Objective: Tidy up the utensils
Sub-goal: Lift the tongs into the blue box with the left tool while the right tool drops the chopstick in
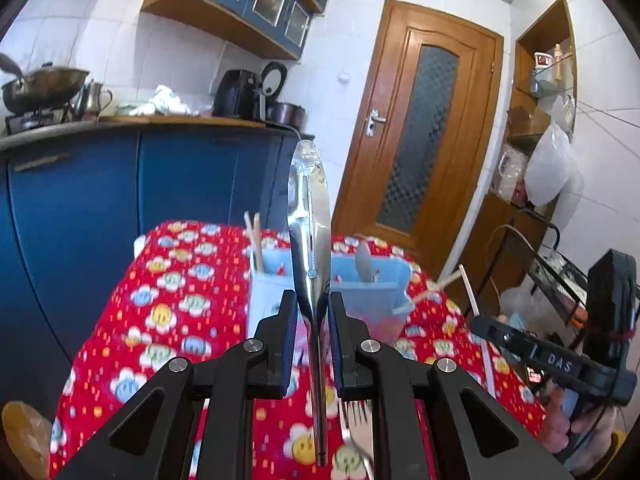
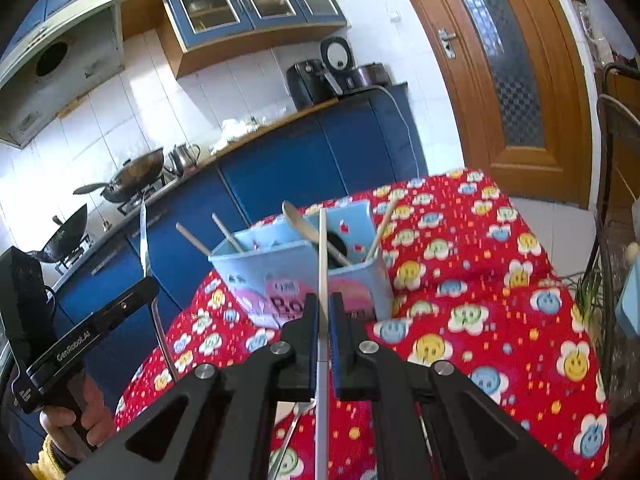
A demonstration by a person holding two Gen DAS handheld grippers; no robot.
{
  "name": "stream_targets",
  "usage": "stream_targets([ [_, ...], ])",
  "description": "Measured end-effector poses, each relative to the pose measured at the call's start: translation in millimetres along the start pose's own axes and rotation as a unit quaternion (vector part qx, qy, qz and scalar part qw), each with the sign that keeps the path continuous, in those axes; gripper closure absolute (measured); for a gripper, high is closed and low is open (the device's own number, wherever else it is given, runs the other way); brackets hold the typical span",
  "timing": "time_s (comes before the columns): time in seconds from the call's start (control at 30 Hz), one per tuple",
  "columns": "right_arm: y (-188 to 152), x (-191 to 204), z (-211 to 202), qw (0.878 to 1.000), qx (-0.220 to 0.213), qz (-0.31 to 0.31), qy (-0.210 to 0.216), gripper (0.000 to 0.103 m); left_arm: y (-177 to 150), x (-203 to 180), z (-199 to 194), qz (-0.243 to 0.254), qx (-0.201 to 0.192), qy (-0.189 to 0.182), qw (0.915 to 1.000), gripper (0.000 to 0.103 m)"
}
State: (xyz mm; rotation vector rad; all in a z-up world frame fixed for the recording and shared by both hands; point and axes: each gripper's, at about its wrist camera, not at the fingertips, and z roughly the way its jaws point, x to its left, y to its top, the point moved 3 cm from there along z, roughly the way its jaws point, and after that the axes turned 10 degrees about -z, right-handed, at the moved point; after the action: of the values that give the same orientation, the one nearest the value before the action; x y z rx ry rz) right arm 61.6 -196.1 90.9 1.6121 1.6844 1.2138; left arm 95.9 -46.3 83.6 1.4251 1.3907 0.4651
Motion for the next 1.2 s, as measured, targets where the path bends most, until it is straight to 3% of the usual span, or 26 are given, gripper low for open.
stream_targets([
  [0.67, 57.4, -3.3, 28.9, 0.996, -0.082, -0.035, 0.002, 0.097, 73.9, -21.2, 50.3, 0.018, -0.138, 0.036, 0.9896, 0.087],
  [1.2, 85.6, -8.3, 80.6, 0.982, -0.157, -0.083, -0.063, 0.096, 54.2, -6.2, 93.6, 0.034, -0.145, 0.063, 0.9868, 0.087],
])
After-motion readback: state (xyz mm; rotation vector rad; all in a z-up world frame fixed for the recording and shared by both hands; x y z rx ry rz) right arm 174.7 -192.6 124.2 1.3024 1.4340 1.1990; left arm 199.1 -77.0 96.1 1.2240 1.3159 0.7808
